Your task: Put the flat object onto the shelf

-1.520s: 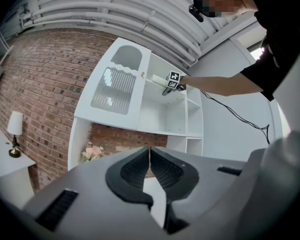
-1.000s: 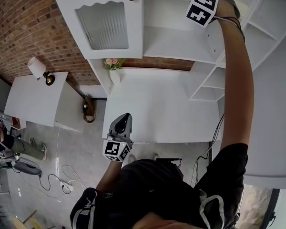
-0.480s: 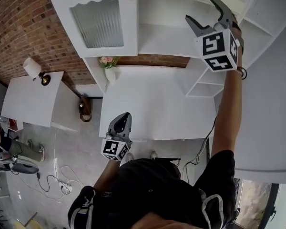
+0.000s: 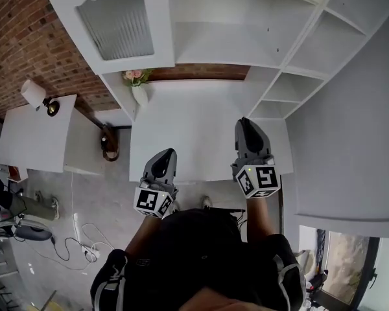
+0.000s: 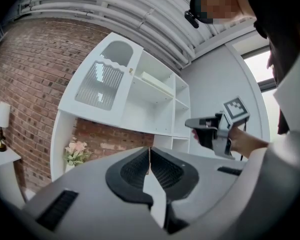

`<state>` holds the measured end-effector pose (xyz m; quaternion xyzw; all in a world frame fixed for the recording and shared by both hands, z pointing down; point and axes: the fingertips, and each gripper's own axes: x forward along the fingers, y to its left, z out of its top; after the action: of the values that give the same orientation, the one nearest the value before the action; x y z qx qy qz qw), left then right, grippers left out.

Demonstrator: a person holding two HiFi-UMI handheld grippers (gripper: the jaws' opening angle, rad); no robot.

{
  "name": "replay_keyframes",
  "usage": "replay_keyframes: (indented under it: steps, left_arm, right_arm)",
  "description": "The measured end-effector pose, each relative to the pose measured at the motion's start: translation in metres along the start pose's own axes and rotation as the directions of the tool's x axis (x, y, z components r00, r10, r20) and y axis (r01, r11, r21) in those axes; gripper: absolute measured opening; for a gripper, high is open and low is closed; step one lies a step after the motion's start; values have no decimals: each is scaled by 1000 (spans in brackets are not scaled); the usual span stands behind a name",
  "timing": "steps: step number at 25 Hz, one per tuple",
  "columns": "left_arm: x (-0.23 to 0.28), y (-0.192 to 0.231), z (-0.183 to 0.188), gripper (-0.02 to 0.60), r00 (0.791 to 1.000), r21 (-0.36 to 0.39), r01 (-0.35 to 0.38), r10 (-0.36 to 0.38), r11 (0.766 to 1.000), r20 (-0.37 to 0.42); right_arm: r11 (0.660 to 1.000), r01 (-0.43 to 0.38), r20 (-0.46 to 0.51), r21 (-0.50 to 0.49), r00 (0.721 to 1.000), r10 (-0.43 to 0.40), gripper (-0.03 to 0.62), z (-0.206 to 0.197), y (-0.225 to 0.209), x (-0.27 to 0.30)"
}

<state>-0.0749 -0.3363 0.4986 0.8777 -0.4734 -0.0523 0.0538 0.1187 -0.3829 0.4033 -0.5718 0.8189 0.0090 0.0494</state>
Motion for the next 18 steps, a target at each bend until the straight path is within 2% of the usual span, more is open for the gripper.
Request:
replay_keyframes:
  steps: [3, 7, 12, 18]
  left_arm:
    - [0, -6, 0, 17, 1000, -7, 6, -6, 1000, 0]
    - [1, -14, -2, 17, 1000, -14, 18, -18, 1000, 8]
    - [-2, -19, 0, 17, 999, -6, 33, -33, 999, 10]
    - [-3, -23, -4, 17, 999, -15, 40, -40, 999, 8]
  right_arm:
    - [999, 1, -94, 43, 996, 3, 54, -55, 20, -23]
    - [992, 30, -156, 122, 988, -11, 54, -91, 30, -46]
    - [997, 28, -200, 77, 980, -12, 52, -111, 44, -55]
    - [997, 17, -183, 71, 983, -4, 51, -109, 48, -55]
